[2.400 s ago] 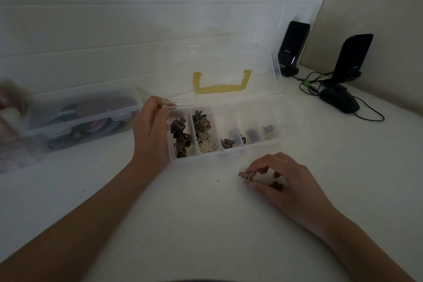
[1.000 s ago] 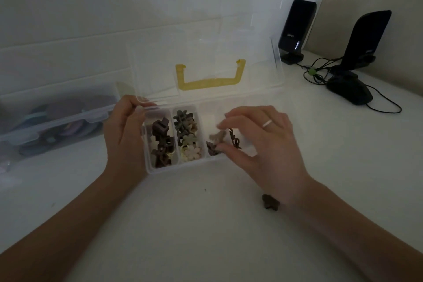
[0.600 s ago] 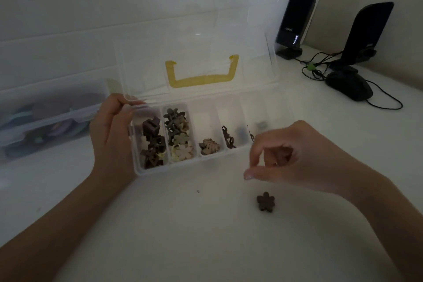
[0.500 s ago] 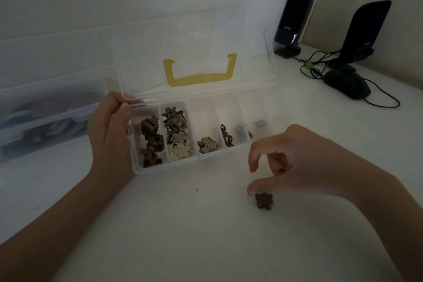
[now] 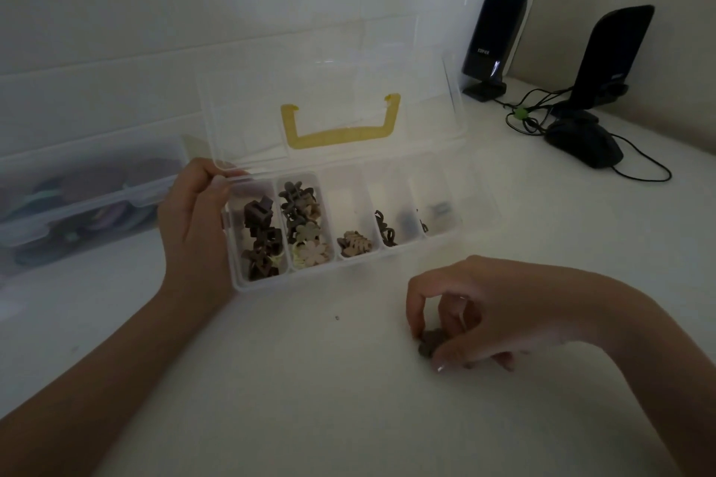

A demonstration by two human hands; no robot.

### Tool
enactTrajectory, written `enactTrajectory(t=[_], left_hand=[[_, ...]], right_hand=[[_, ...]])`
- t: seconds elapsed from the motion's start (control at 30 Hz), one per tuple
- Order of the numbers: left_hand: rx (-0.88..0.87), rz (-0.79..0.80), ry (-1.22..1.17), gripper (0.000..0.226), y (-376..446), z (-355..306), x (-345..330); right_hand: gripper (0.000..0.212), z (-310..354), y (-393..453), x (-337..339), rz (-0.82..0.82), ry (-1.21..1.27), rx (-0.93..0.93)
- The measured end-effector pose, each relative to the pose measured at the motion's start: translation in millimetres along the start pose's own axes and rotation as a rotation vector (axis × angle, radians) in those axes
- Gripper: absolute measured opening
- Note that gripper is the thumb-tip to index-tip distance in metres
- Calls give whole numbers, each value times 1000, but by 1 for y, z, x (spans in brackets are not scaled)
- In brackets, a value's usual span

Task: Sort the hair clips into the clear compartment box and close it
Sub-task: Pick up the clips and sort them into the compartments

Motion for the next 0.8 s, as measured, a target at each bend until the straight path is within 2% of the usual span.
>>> enactTrajectory(t=[0.2,0.33,0.43,0.6,0.67,0.73,0.8], left_hand=[[-9,-16,5,18,0,0,0],[-32,-10,42,18,-3,-4,-4],[-4,-5,13,22,-2,-3,-4],[-10,2,9,16,-4,-8,-5],[-8,6,-4,15,-4,-8,-5],[-15,16,-13,13,-3,-7,-4],[-13,24,-22,14,-3,-5,-5]], right_hand=[[17,7,18,-6,-256,-64,242],[18,28,24,-2,-630,-119,440],[26,43,31,5,-841,-276,492],[38,51,62,5,-833,-717,349],[40,50,64,0,-870,-720,372],[36,49,57,-1,-923,-623,452],[33,47,50,-3,-918,-630,506]])
Point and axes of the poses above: each hand's wrist, its own y-axis towards the middle knuckle, its own x-axis out of the back of the hand, z = x × y, the point moved 3 cm from there along y, towards the middle knuckle, and after that the axes turned 13 degrees about x, right-handed, at the moved point
